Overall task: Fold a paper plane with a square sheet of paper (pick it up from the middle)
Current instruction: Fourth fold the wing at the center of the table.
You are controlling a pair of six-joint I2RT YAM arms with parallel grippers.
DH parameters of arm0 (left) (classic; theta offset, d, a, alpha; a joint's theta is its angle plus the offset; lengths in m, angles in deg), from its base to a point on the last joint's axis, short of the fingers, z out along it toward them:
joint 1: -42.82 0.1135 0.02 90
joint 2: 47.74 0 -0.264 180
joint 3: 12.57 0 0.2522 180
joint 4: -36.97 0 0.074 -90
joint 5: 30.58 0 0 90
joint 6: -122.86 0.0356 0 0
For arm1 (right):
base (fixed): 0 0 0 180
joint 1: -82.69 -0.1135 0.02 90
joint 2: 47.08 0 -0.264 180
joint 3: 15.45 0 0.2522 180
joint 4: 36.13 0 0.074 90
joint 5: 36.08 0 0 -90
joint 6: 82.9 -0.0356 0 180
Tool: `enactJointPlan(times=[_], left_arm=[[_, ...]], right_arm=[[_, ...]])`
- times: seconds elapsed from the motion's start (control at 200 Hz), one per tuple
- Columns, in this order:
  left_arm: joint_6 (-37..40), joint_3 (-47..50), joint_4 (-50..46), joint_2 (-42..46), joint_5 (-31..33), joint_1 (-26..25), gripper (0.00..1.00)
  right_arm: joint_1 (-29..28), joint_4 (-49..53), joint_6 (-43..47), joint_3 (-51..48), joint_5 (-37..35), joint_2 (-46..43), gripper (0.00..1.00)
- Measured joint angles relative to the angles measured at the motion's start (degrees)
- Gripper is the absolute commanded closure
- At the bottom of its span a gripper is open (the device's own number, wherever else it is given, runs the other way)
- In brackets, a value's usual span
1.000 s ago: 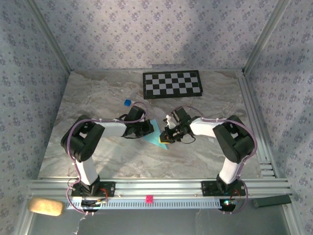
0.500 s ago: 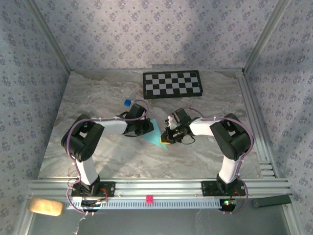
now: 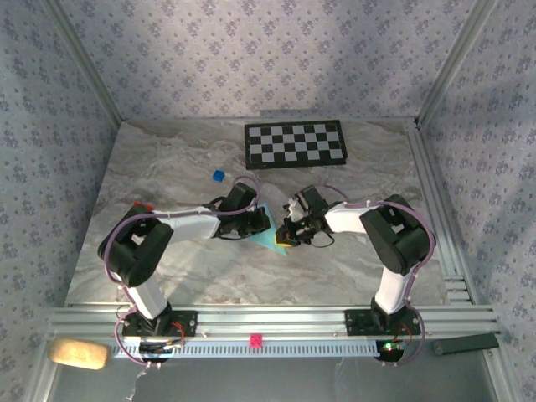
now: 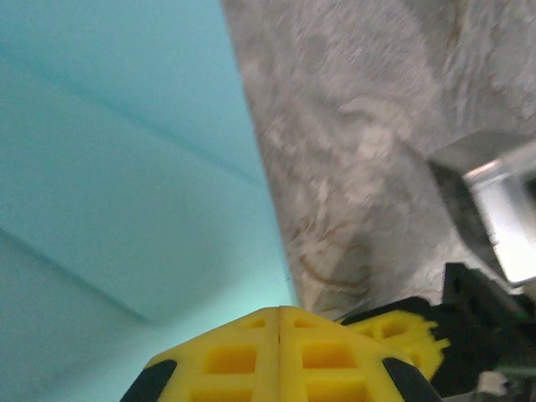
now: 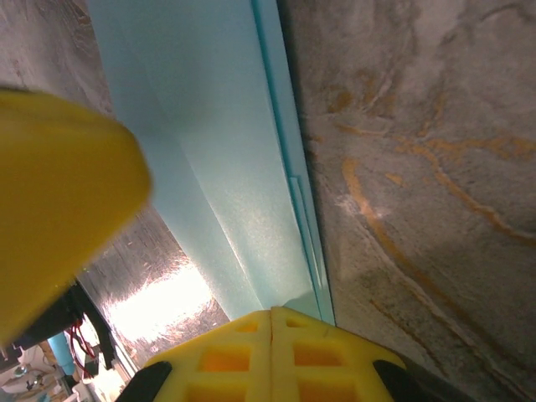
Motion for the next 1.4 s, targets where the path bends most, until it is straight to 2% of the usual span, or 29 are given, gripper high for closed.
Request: enactJointPlan(times=[0.35, 0.755, 0.99, 1.399], left_arm=[[-5.5, 4.3, 9.0, -2.9, -2.3, -0.3, 0.96], [-3.8, 4.3, 6.2, -1.2, -0.2, -0.8, 0.92], [-3.3, 2.3, 6.8, -1.6, -3.9, -1.2, 0.93], [-3.8, 2.8, 7.8, -4.1, -4.3, 0.1, 0.94]], right_arm=[[0.0, -1.2, -1.2, -0.9, 0.0, -0.3, 1.00], [0.0, -1.5, -1.2, -1.1, -0.3, -0.5, 1.00], [0.0, -1.8, -1.2, -1.3, -0.3, -0.5, 1.00], [0.0, -2.3, -1.2, -1.6, -0.2, -0.6, 1.00]])
